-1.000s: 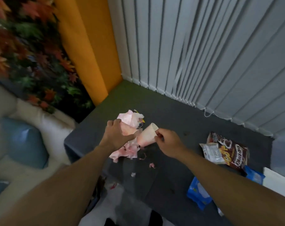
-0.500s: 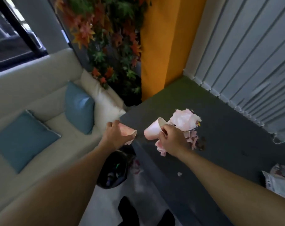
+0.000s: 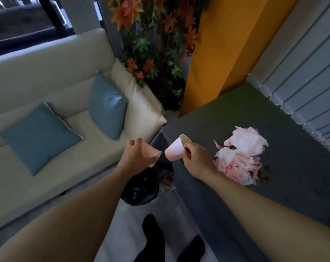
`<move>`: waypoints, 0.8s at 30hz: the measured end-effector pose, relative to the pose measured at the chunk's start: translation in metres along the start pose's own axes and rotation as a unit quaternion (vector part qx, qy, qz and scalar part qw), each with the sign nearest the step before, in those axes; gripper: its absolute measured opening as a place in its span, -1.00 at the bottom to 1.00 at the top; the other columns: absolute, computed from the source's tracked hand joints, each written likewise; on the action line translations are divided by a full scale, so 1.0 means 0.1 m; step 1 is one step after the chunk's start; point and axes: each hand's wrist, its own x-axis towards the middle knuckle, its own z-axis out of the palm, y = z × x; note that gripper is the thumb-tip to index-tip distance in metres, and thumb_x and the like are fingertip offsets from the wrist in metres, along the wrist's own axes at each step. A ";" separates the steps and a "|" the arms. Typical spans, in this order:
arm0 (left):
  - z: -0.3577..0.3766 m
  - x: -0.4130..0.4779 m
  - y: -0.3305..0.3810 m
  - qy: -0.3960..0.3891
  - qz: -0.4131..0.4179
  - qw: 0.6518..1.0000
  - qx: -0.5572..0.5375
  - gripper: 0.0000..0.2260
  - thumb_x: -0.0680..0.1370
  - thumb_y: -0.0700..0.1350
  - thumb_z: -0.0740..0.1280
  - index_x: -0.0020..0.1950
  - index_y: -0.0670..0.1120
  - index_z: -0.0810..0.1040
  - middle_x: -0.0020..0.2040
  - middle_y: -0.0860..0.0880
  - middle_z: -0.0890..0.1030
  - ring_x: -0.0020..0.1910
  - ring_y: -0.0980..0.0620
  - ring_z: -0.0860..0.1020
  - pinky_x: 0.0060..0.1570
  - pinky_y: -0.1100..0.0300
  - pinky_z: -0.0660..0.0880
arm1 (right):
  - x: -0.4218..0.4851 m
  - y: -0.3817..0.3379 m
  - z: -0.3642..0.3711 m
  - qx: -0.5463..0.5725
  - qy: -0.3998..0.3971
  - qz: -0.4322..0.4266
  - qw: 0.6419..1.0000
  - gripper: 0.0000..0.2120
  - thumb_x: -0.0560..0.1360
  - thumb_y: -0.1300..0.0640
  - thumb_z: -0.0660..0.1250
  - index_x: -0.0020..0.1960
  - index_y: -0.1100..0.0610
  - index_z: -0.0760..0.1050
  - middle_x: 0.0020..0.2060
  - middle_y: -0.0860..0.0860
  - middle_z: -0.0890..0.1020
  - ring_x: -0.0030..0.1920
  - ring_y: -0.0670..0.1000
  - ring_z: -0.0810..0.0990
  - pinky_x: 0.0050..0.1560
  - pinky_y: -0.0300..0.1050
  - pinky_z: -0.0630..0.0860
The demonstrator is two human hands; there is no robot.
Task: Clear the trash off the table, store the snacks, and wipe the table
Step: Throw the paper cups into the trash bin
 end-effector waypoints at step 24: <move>1.19 1.17 -2.10 -0.098 -0.155 0.982 -0.033 -0.04 0.35 0.17 0.57 0.56 -0.15 0.16 0.48 -0.17 0.27 0.44 -0.18 0.32 0.38 -0.01 0.35 | 0.53 0.33 2.76 -0.037 -0.198 0.069 0.977 -0.83 0.56 0.17 0.29 0.07 0.21 0.59 0.04 0.15 0.62 0.16 0.16 0.48 0.16 0.01 0.43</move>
